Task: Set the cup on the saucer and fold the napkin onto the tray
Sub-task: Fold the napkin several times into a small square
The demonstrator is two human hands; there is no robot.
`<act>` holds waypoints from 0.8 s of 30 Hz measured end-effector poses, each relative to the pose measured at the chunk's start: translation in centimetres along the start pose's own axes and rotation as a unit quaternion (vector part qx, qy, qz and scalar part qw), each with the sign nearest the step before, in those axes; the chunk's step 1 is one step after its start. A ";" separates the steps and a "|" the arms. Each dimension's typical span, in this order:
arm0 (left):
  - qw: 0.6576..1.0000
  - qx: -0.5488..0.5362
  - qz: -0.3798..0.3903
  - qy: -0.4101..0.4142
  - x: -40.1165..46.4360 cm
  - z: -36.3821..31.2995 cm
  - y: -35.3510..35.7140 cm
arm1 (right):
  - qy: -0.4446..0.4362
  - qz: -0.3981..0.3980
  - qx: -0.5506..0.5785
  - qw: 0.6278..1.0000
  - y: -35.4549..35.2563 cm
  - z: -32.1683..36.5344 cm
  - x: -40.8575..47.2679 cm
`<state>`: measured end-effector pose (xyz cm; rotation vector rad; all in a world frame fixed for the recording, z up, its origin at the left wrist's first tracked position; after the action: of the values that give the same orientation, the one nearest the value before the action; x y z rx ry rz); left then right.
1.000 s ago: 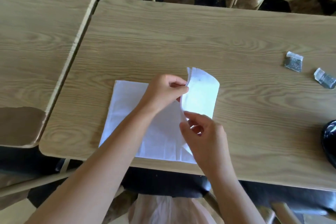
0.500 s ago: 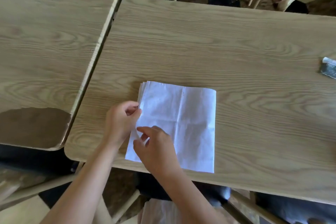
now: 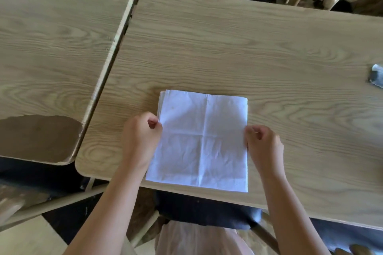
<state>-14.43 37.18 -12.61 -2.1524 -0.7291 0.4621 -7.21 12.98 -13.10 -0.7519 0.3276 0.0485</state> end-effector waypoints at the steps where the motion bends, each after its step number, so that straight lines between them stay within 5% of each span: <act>1: 1.000 0.000 0.000 -0.002 -0.1 -0.1 0.0 | 0.009 0.006 0.007 1.000 0.1 0.0 0.3; 7: 0.998 -0.037 0.037 0.030 -2.2 -2.8 2.3 | 0.047 -0.029 0.064 0.996 -3.2 -2.6 1.9; 17: 0.993 -0.001 0.062 0.100 -6.6 -8.3 8.6 | 0.076 -0.100 -0.044 0.991 -11.4 -8.8 2.8; 21: 0.967 0.090 -0.030 0.236 -7.0 -9.6 8.9 | -0.081 -0.195 -0.187 0.959 -10.0 -7.6 2.0; 24: 0.922 0.159 0.043 0.350 -7.2 -12.1 11.7 | -0.236 -0.106 -0.263 0.929 -6.6 -5.3 2.2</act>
<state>-9.38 19.64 -13.76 -1.8506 -0.1396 -0.1539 -5.57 4.33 -13.02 -1.2728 -0.2437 0.1138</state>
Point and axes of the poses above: each hand's wrist, its own x-axis towards the middle knuckle, its own y-axis out of the palm, z = x × y, the point moved 2 cm from there along x, towards the middle knuckle
